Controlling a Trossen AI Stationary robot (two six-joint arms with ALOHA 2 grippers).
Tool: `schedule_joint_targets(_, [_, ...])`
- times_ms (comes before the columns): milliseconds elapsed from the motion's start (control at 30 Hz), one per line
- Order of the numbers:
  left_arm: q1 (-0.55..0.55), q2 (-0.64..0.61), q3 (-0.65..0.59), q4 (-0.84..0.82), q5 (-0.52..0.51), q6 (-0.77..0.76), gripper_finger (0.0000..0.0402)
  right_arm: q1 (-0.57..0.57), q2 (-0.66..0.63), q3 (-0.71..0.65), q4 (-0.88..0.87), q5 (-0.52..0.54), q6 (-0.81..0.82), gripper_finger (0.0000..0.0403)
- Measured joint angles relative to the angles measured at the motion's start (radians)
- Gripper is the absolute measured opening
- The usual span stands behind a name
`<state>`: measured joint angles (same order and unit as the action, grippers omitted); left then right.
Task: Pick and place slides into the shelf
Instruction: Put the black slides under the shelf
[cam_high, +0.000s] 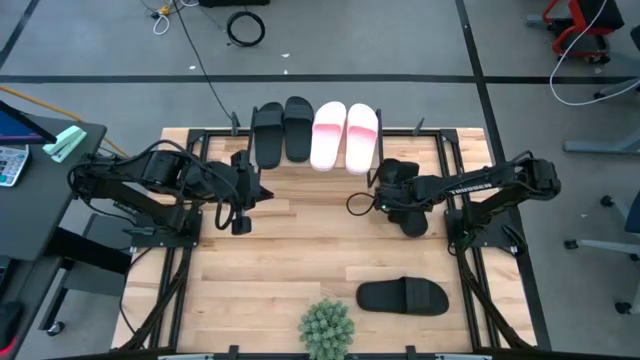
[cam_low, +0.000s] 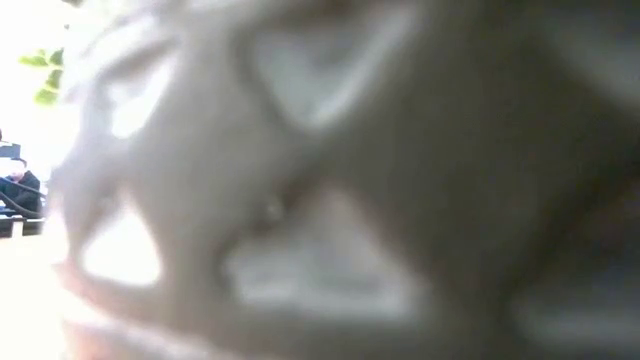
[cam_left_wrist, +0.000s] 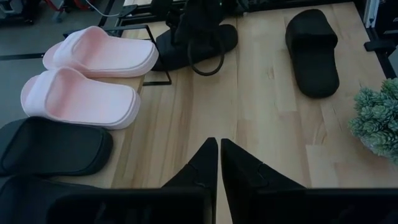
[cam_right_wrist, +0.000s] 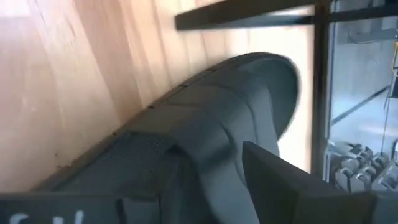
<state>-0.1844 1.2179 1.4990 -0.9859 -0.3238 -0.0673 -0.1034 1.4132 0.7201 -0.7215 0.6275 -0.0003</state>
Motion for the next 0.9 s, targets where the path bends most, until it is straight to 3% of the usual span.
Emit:
schedule_joint_targets(267, [0.000, 0.000, 0.000, 0.000, 0.000, 0.000, 0.0035, -0.027, 0.000, -0.044, 0.061, 0.073, -0.012, 0.0153])
schedule_joint_targets(367, [0.000, 0.000, 0.000, 0.000, 0.000, 0.000, 0.0036, -0.028, 0.000, -0.044, 0.065, 0.078, -0.011, 0.0117])
schedule_joint_targets(500, [0.000, 0.000, 0.000, 0.000, 0.000, 0.000, 0.0029, -0.016, 0.000, -0.044, 0.066, 0.086, 0.019, 0.0030])
schedule_joint_targets(600, [0.000, 0.000, 0.000, 0.000, 0.000, 0.000, 0.0024, 0.015, 0.000, -0.039, 0.048, 0.088, 0.045, 0.0019])
schedule_joint_targets(767, [0.000, 0.000, 0.000, 0.000, 0.000, 0.000, 0.0021, 0.113, 0.000, 0.050, -0.146, 0.070, 0.284, 0.0014])
schedule_joint_targets(900, [0.000, 0.000, 0.000, 0.000, 0.000, -0.001, 0.0026, 0.220, 0.000, 0.160, -0.301, -0.035, 0.513, 0.0014])
